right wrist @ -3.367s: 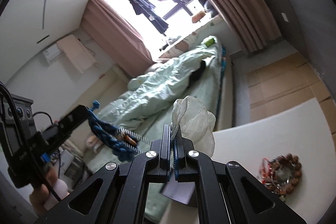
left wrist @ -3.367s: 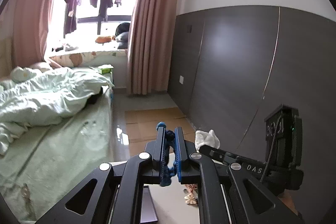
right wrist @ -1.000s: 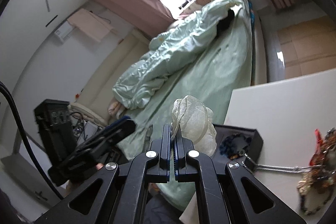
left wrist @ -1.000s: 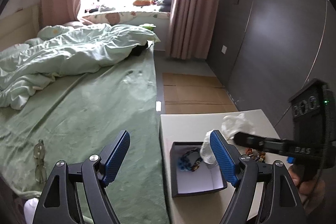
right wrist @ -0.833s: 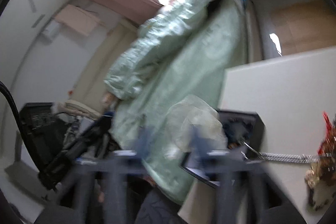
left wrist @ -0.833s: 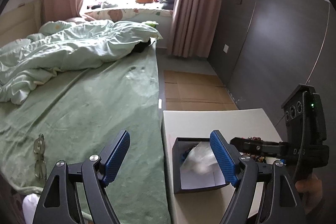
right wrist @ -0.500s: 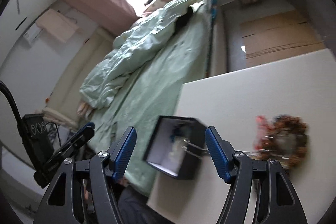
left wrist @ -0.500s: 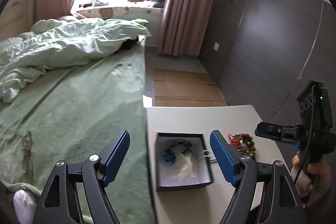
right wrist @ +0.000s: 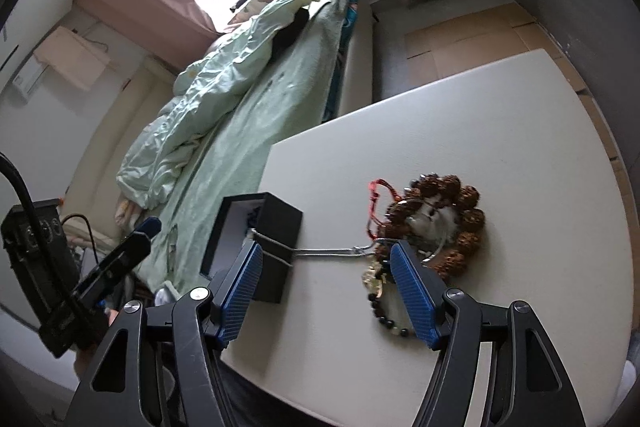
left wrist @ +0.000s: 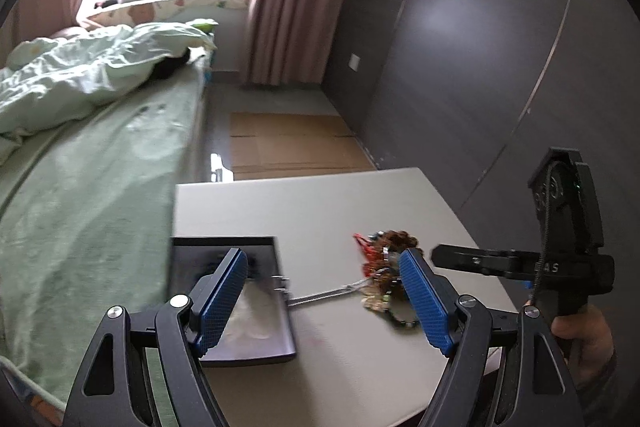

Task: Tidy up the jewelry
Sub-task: 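Reach the left tool back to the pile and close on the beaded strand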

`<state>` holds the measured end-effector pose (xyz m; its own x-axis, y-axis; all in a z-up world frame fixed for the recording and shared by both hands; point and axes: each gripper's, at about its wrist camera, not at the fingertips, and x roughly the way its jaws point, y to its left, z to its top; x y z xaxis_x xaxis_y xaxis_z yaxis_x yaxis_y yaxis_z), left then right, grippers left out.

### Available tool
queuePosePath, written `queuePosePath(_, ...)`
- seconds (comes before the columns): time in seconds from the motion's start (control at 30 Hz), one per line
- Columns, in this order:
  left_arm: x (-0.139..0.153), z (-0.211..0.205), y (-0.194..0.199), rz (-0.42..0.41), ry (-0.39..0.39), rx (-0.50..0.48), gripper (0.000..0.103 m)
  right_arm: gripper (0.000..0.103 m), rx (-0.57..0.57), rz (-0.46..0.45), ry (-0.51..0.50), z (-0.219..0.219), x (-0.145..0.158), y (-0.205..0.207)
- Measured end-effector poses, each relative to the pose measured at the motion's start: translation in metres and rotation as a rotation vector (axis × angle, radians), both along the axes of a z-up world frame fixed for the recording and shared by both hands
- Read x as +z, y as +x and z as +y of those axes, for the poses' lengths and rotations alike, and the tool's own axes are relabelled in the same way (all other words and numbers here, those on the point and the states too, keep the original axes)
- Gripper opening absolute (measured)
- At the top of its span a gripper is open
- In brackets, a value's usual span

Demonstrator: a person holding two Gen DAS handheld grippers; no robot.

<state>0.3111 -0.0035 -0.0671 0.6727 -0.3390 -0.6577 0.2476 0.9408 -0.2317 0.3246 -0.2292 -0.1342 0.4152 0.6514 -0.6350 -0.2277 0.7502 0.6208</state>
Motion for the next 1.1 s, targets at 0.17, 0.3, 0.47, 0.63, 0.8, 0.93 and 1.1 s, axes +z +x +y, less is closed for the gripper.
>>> queuePosePath(0.17, -0.015, -0.022, 0.014, 0.043, -0.027, -0.042, 0.072, 0.068, -0.05, 0.034, 0.011, -0.014, -0.009, 0.006)
queuePosePath(0.3, -0.031, -0.042, 0.031, 0.101, -0.037, -0.076, 0.057, 0.066, -0.109, 0.048, 0.022, -0.031, -0.009, 0.005)
queuePosePath(0.47, -0.051, -0.07, 0.048, 0.161, -0.017, -0.123, 0.041, 0.06, -0.173, 0.085, 0.055, -0.051, -0.018, 0.001)
queuePosePath(0.63, -0.062, -0.091, 0.064, 0.202, 0.011, -0.152, 0.035, 0.055, -0.234, 0.113, 0.096, -0.069, -0.029, -0.007)
queuePosePath(0.8, -0.071, -0.106, 0.079, 0.24, 0.067, -0.17, 0.033, 0.05, -0.273, 0.143, 0.132, -0.079, -0.039, -0.014)
queuePosePath(0.93, -0.079, -0.115, 0.085, 0.262, 0.119, -0.181, 0.03, 0.049, -0.281, 0.149, 0.154, -0.083, -0.041, -0.013)
queuePosePath(1.1, -0.088, -0.122, 0.087, 0.262, 0.161, -0.187, 0.029, 0.049, -0.283, 0.145, 0.166, -0.083, -0.039, -0.012)
